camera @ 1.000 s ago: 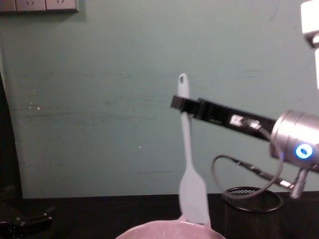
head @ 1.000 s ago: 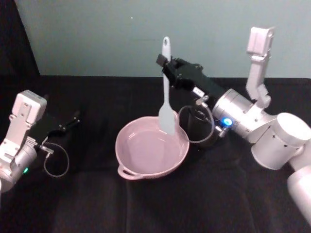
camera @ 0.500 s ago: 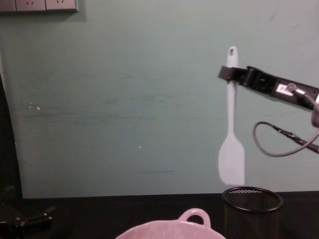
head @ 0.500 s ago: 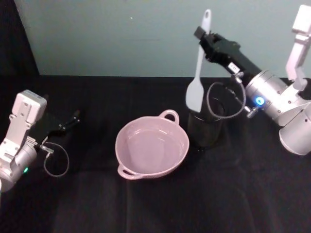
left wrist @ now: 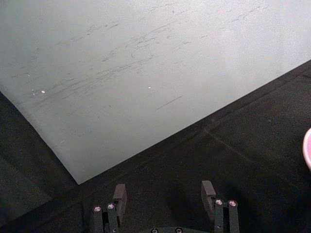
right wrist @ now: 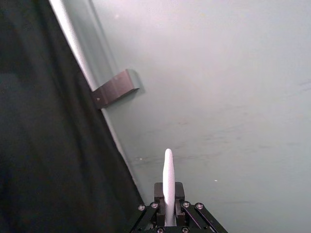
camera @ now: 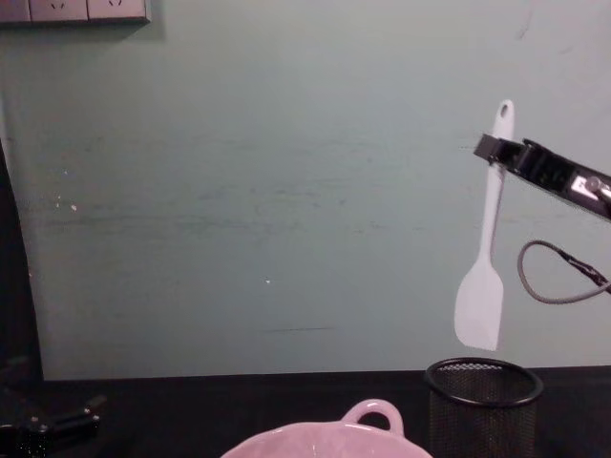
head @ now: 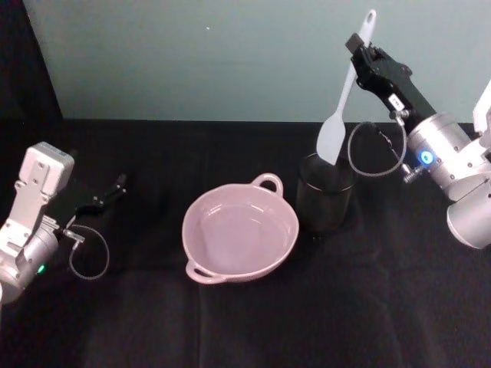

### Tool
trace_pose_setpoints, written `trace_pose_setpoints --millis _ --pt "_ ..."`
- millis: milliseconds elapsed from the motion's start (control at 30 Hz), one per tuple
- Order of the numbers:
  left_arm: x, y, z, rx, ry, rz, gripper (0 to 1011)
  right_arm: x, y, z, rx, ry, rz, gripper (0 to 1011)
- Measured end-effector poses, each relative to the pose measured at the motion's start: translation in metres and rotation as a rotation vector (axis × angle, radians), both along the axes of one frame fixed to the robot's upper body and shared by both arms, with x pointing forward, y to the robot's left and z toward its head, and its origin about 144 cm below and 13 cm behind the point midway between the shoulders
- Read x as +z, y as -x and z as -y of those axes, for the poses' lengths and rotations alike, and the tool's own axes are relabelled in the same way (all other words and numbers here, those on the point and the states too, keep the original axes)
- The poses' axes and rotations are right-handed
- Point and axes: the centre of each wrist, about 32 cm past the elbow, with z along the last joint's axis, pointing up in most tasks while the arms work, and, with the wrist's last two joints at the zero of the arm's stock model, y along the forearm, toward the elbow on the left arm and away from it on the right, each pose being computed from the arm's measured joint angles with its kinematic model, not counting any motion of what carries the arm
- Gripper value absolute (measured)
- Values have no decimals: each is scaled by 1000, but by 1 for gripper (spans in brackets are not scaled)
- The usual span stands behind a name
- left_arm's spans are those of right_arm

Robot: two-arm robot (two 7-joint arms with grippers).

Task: Use the one hand to pick up the spoon and stir the clear water in the bowl.

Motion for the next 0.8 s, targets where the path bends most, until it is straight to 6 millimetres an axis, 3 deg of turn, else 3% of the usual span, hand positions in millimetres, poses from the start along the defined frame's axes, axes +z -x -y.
trace_pose_setpoints --millis 800 --pt "0 0 0 0 0 0 1011 -46 17 -3 -146 -81 -21 113"
